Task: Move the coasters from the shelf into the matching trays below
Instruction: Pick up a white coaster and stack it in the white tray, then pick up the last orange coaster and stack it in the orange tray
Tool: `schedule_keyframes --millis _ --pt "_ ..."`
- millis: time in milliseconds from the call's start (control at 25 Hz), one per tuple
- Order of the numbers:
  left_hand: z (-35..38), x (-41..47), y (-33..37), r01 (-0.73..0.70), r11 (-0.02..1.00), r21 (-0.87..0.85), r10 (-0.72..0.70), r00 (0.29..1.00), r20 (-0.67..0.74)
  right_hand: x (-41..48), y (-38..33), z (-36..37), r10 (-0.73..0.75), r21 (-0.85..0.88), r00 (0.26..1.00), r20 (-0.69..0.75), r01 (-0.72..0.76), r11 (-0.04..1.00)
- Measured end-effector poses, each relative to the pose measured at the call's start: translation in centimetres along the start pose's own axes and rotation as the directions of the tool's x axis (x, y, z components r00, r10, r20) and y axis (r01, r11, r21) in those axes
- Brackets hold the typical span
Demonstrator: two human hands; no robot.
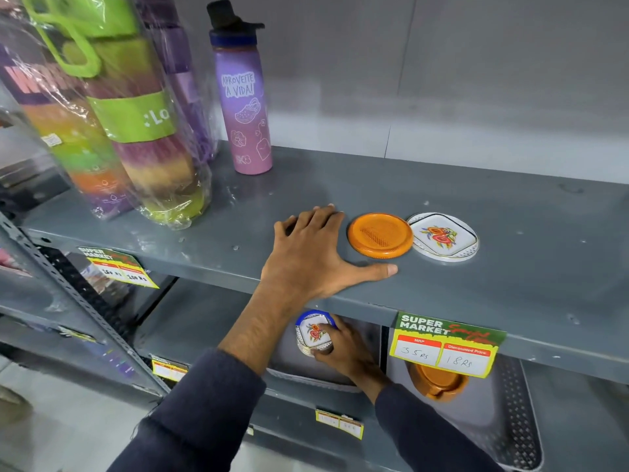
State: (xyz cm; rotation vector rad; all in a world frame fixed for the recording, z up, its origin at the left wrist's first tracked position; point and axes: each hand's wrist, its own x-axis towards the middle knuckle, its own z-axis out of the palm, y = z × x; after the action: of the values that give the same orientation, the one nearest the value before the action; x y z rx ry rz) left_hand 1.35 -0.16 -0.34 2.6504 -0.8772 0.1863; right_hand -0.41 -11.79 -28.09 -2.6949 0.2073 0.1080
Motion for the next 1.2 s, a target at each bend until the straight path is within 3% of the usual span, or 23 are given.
schedule_keyframes --millis 120,320,560,640,760,920,1000,1120,1200 --pt "0.0 0.1 -0.1 0.007 1.000 0.001 -0.007 1.000 0.008 -0.4 0.0 0.0 -0.016 0.001 1.000 -0.022 0.016 1.000" --pt "-0.3 -0.1 0.1 0.025 1.000 -0.002 -0.025 0.999 0.048 -4.5 -1.7 -3.1 -0.078 0.098 0.981 -0.180 0.097 0.991" --pt "-0.3 -0.4 0.2 0.031 0.999 -0.005 -0.031 0.996 0.081 -14.6 -5.7 -10.5 -0.259 0.247 0.874 -0.411 0.380 0.891" --pt "-0.4 -0.5 0.3 0.023 1.000 0.006 -0.023 0.995 0.093 -18.4 -7.2 -13.5 -0.317 0.291 0.804 -0.503 0.503 0.814" --pt "-0.8 -0.6 0.7 0.031 1.000 0.003 -0.031 0.991 0.129 -21.5 -8.9 -18.4 -0.304 0.248 0.636 -0.710 0.629 0.737" --pt "-0.6 -0.4 0.5 0.027 1.000 0.007 -0.028 0.992 0.126 -19.8 -7.9 -25.3 -0.151 0.184 0.513 -0.845 0.544 0.819" --pt "-0.2 -0.4 0.1 0.017 1.000 0.005 -0.017 0.995 0.103 -17.6 -5.6 -27.8 -0.073 0.212 0.561 -0.825 0.427 0.879" --pt "-0.2 -0.3 0.0 0.011 1.000 0.013 -0.012 0.994 0.109 -15.0 -3.1 -29.7 0.046 0.283 0.746 -0.664 0.194 0.939" --pt "-0.1 -0.3 0.0 0.010 1.000 0.023 -0.012 0.994 0.107 -13.8 -2.7 -29.7 0.055 0.264 0.822 -0.567 0.118 0.957"
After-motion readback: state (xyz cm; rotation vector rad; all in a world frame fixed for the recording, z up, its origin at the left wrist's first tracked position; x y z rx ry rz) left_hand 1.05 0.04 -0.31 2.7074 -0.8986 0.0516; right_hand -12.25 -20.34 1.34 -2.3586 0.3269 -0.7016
